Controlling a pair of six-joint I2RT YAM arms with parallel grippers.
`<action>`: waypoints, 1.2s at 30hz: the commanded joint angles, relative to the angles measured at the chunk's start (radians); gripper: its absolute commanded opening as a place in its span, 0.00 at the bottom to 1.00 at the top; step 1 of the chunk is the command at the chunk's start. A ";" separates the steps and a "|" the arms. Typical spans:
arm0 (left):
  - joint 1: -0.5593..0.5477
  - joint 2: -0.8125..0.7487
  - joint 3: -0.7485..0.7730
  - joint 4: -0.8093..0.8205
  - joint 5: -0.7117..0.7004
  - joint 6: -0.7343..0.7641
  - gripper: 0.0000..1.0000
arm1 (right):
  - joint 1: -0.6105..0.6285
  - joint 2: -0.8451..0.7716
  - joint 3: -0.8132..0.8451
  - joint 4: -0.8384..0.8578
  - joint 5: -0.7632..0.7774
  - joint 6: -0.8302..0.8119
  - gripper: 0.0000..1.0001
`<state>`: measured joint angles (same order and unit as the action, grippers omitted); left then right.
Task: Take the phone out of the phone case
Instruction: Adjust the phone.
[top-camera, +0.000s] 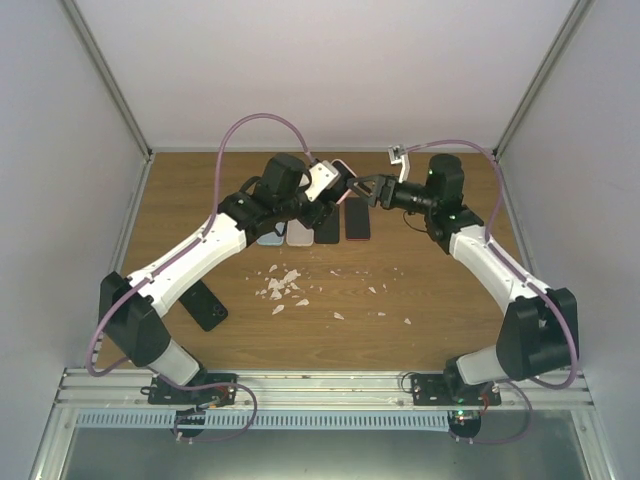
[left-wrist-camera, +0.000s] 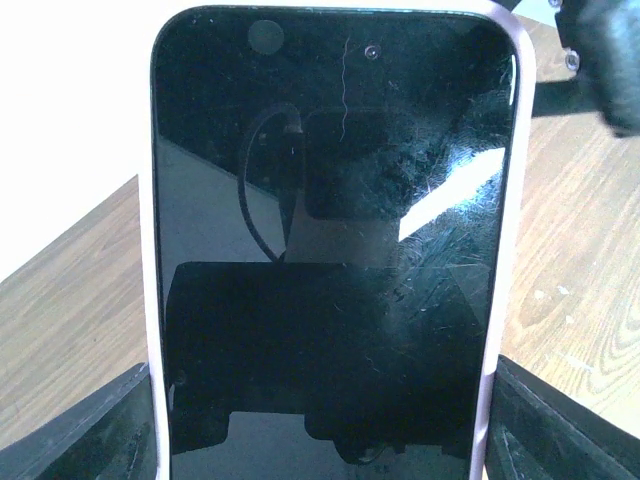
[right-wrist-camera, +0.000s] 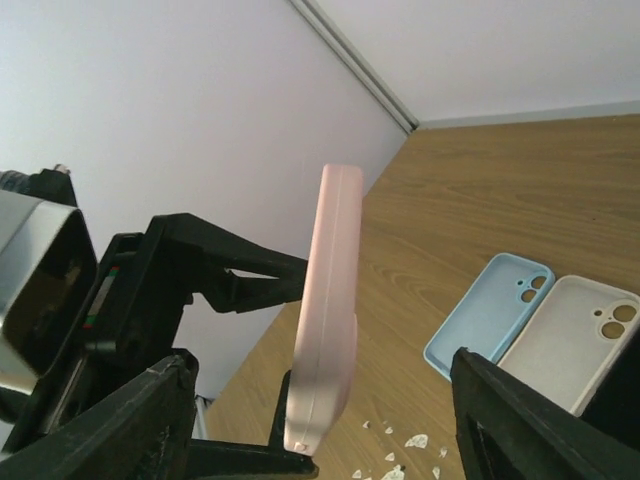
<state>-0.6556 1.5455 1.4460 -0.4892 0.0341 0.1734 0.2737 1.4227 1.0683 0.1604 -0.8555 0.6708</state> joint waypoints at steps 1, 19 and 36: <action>0.001 0.014 0.057 0.090 -0.019 -0.025 0.33 | 0.010 0.028 0.047 0.055 0.021 0.081 0.68; -0.024 0.048 0.088 0.091 -0.078 -0.018 0.33 | 0.065 0.073 0.053 0.031 0.077 0.085 0.36; 0.015 -0.015 0.068 0.030 0.120 -0.023 0.88 | 0.016 0.059 0.127 -0.011 0.031 0.032 0.01</action>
<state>-0.6628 1.5906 1.4849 -0.4904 -0.0093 0.1570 0.3149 1.4986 1.1519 0.1226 -0.7715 0.7338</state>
